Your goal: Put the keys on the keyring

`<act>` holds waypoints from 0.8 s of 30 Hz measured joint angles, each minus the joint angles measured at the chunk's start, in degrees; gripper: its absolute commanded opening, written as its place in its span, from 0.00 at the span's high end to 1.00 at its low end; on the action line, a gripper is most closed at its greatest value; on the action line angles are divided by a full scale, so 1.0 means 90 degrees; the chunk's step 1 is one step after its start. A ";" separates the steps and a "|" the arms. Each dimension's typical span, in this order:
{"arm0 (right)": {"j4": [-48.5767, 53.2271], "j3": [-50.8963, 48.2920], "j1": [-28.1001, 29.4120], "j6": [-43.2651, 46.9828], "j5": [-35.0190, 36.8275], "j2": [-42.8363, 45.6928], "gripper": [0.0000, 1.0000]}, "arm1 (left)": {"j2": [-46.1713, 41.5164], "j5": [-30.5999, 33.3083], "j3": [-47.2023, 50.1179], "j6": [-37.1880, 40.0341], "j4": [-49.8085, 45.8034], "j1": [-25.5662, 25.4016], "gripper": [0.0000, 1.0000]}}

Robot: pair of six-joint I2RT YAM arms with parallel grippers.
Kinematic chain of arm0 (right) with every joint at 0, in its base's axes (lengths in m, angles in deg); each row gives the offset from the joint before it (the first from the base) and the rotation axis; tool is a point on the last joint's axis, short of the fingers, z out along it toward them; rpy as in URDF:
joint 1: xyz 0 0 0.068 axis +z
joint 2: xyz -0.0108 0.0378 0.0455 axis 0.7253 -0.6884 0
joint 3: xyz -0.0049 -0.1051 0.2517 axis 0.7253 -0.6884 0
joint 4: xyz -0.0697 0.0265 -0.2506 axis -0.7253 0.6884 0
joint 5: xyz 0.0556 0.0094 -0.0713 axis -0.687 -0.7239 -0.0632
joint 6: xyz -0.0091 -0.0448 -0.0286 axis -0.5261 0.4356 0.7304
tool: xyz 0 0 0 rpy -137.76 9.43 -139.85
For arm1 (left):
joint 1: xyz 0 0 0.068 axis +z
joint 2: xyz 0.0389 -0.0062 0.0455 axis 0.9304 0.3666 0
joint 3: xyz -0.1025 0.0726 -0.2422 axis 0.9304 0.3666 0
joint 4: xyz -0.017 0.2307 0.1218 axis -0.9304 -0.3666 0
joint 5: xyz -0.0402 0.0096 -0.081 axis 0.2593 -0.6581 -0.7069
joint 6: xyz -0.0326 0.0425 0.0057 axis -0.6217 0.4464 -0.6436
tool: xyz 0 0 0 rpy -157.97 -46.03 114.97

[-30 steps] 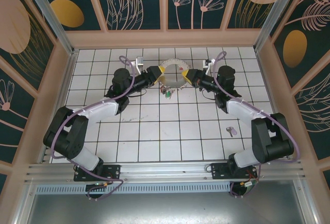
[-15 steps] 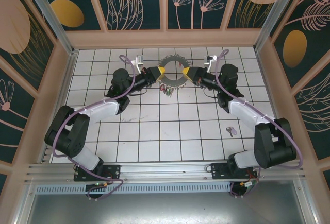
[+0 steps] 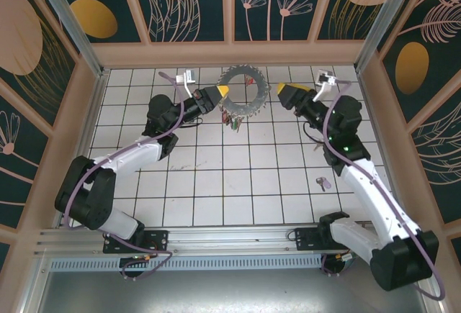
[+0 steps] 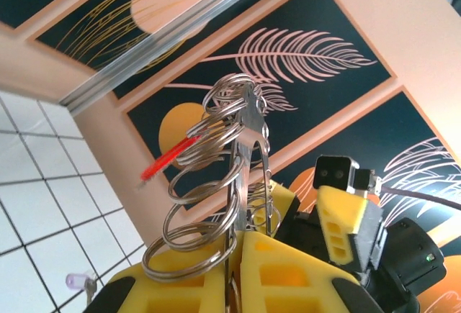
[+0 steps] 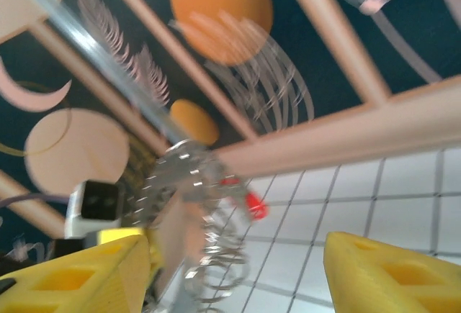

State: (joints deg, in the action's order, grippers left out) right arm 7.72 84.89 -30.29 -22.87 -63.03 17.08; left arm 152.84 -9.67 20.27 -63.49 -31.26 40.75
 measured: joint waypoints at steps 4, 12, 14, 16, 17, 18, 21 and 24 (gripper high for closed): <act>0.0027 -0.0471 -0.0005 0.0631 0.0758 0.0372 0.50 | -0.0253 0.0027 -0.0182 0.0474 -0.0282 0.0000 1.00; 0.0236 -0.0566 0.0729 0.2232 0.1226 0.0554 0.66 | -0.0724 0.0223 -0.0738 0.1661 -0.1462 -0.0051 1.00; 0.0168 -0.0627 0.1331 0.2771 0.1477 0.0595 0.67 | -0.0772 0.0272 -0.0823 0.1870 -0.1615 -0.0080 1.00; 0.0044 -0.0775 0.1928 0.3349 0.1800 0.0658 0.70 | -0.0787 0.0328 -0.0838 0.1999 -0.1673 -0.0112 1.00; -0.0063 -0.0872 0.2229 0.3655 0.1943 0.0680 0.73 | -0.0787 0.0352 -0.0838 0.2030 -0.1698 -0.0129 1.00; -0.0158 -0.0942 0.2438 0.3937 0.2008 0.0682 0.73 | -0.0787 0.0362 -0.0838 0.2062 -0.1734 -0.0141 1.00; -0.0381 -0.1095 0.2897 0.4634 0.2227 0.0629 0.75 | -0.0787 0.0379 -0.0838 0.2113 -0.1821 -0.0170 1.00; -0.0673 -0.1112 0.3167 0.5090 0.2460 0.0444 0.78 | -0.0787 0.0406 -0.0838 0.2115 -0.1821 -0.0182 1.00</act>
State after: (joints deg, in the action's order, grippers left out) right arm 1.66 74.88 -1.79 22.94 -40.89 21.08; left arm 145.76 -6.02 12.73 -44.45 -47.66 39.11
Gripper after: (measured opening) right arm 0.238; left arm 0.106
